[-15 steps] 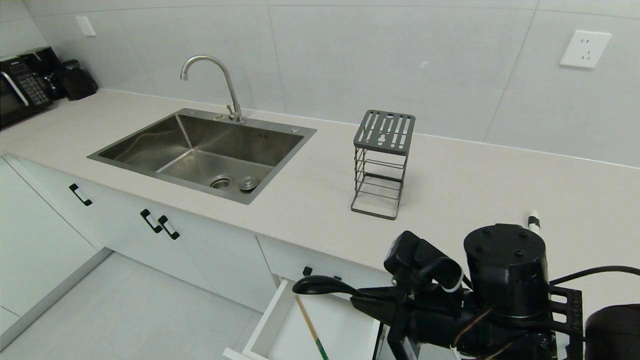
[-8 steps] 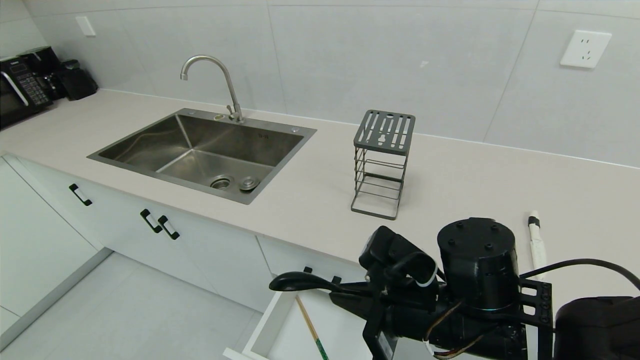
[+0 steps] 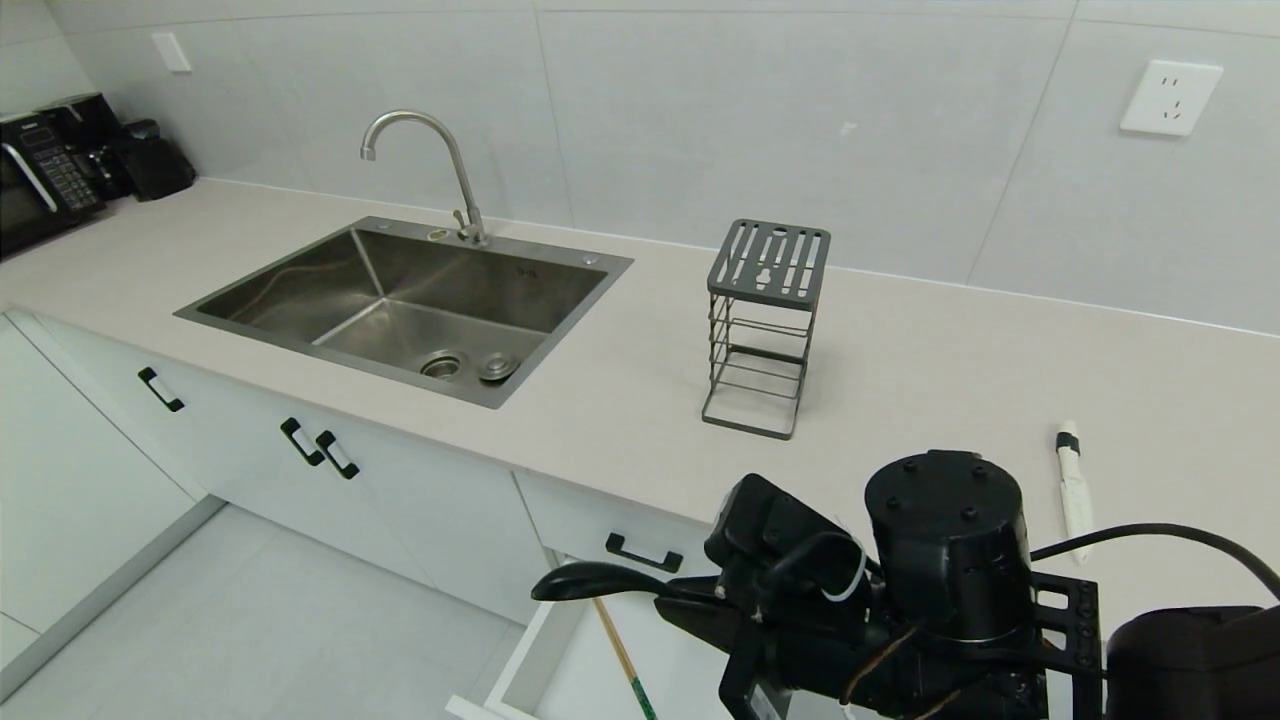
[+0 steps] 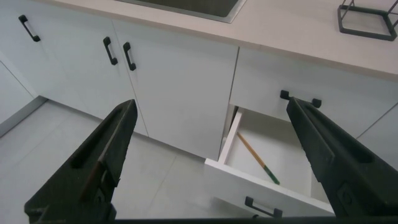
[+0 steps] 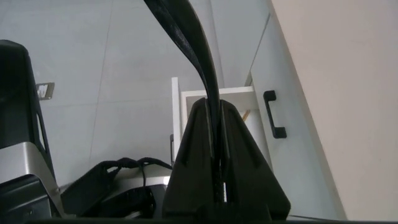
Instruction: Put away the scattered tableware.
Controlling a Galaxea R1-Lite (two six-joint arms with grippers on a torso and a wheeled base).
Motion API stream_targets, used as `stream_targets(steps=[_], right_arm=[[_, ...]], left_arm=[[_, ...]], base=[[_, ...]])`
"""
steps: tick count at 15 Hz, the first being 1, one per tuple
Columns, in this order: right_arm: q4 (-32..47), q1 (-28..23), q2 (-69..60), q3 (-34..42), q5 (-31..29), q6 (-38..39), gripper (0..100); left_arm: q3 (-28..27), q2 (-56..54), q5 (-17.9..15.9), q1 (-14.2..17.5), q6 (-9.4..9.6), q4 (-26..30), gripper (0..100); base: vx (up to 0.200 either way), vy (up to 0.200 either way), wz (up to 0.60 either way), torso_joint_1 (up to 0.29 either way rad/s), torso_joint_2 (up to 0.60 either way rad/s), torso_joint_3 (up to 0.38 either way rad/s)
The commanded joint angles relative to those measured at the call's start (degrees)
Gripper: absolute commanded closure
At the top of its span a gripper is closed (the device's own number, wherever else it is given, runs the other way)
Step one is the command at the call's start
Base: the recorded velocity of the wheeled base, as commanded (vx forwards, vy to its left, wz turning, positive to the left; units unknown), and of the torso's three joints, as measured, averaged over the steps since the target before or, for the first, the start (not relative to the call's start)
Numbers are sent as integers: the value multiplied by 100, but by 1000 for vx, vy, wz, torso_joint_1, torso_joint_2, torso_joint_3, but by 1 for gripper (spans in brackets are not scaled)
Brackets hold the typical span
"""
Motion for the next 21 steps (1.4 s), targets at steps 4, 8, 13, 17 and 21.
stream_targets(steps=[4, 8, 13, 17, 21], right_arm=[[-1, 22, 21, -19, -2, 18, 100], [-1, 127, 39, -36, -11, 36, 100], [-1, 136, 56, -80, -20, 71, 100], [-1, 136, 65, -80, -38, 71, 100], [-1, 136, 65, -80, -55, 71, 100]], left_arm=[[2, 0, 3, 2, -2, 0, 0], [2, 0, 3, 2, -2, 0, 0], [2, 0, 3, 2, -2, 0, 0], [2, 0, 3, 2, -2, 0, 0], [2, 0, 3, 2, -2, 0, 0]], base=[[0, 0, 0, -211, 417, 211], [0, 0, 0, -281, 549, 267], [0, 0, 0, -271, 533, 255], [0, 0, 0, -259, 503, 237], [0, 0, 0, -252, 482, 223]])
